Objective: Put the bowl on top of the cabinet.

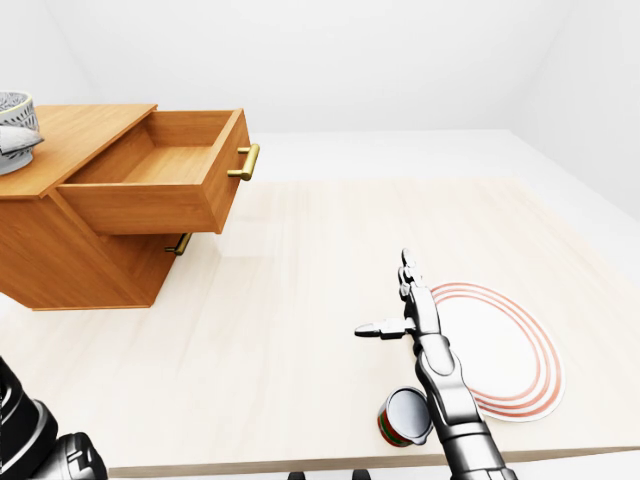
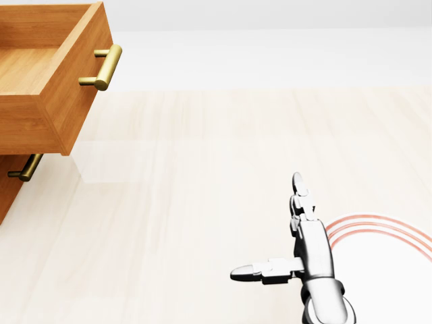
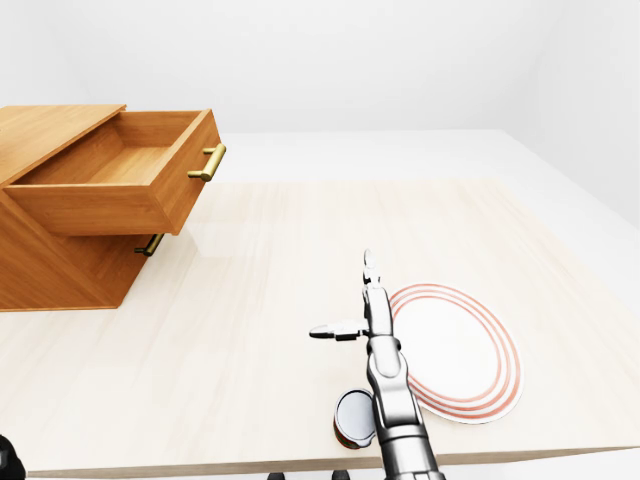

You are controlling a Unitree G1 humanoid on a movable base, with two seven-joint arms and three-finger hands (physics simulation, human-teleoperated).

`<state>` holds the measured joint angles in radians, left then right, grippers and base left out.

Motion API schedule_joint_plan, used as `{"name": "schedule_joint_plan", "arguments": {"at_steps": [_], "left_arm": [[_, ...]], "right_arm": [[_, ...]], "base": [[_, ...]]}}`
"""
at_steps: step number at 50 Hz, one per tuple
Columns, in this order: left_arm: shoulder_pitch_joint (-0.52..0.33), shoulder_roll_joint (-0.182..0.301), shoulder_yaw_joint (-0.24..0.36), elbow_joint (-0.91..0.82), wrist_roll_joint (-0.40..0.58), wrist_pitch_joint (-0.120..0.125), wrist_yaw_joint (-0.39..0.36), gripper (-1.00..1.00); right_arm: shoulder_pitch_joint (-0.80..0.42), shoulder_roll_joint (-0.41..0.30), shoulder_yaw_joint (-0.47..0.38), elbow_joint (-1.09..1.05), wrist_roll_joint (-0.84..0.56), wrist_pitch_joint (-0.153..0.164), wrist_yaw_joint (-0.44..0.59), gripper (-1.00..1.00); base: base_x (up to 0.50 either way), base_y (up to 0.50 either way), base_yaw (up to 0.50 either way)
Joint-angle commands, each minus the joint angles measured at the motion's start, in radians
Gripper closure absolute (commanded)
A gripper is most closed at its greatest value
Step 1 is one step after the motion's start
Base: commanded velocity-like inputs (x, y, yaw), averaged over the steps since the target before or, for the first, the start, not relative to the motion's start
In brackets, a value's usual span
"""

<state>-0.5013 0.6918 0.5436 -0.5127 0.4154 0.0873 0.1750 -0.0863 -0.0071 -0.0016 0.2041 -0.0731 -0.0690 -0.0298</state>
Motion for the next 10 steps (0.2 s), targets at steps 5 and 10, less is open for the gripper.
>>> {"name": "schedule_joint_plan", "arguments": {"at_steps": [5,10], "left_arm": [[0.118,-0.081,0.105,-0.534,-0.135,0.000,-0.148,-1.00],[0.161,-0.161,0.070,-0.534,-0.063,0.000,-0.167,-1.00]], "right_arm": [[0.016,0.002,0.005,-0.034,-0.005,0.012,0.002,-1.00],[0.009,0.002,0.003,-0.017,-0.004,0.000,0.001,-1.00]], "base": [[0.00,0.00,0.00],[0.00,0.00,0.00]]}}
